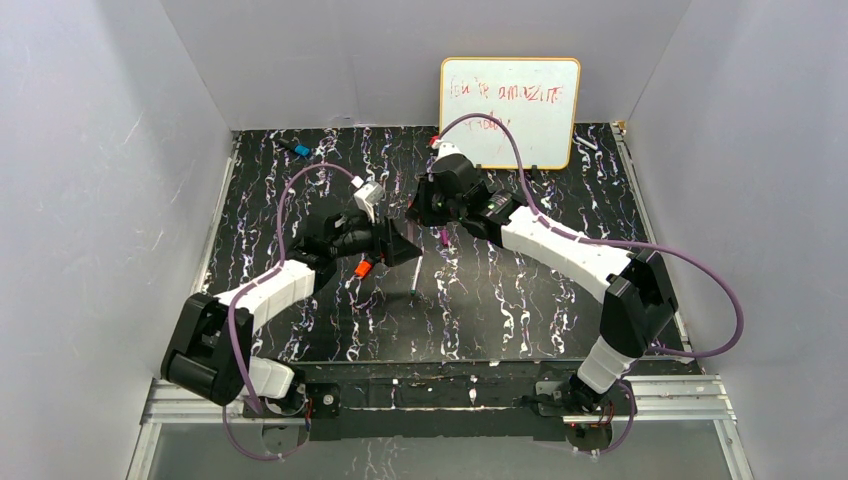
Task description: Insert the pens into the pen caps
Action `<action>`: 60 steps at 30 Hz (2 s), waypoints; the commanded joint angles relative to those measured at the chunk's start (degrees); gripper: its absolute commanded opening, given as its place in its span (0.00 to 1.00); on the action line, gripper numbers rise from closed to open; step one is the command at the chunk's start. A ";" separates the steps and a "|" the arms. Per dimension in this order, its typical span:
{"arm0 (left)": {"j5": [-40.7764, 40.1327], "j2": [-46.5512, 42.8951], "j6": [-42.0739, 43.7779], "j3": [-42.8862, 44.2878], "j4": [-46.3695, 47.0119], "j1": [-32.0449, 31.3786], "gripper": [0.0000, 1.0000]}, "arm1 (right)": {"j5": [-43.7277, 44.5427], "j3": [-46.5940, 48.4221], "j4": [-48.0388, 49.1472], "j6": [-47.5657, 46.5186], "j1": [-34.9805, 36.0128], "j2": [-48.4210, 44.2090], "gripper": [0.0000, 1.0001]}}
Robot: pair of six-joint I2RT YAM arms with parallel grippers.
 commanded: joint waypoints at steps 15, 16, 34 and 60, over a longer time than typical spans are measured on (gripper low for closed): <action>1.45 3.37 -9.67 -1.79 15.64 -0.64 0.00 | 0.27 4.10 2.68 0.85 1.88 -0.92 0.03; 1.65 3.50 -9.76 -1.97 16.04 -0.75 0.00 | 0.44 4.07 2.71 0.77 1.85 -0.92 0.03; -5.23 2.20 1.95 1.18 -1.90 -0.81 0.00 | 12.68 -6.17 -8.55 4.68 -16.71 -16.12 0.98; -6.15 0.88 10.64 6.41 -15.99 0.77 0.00 | 4.55 -6.42 -6.19 -32.50 -31.90 5.36 0.53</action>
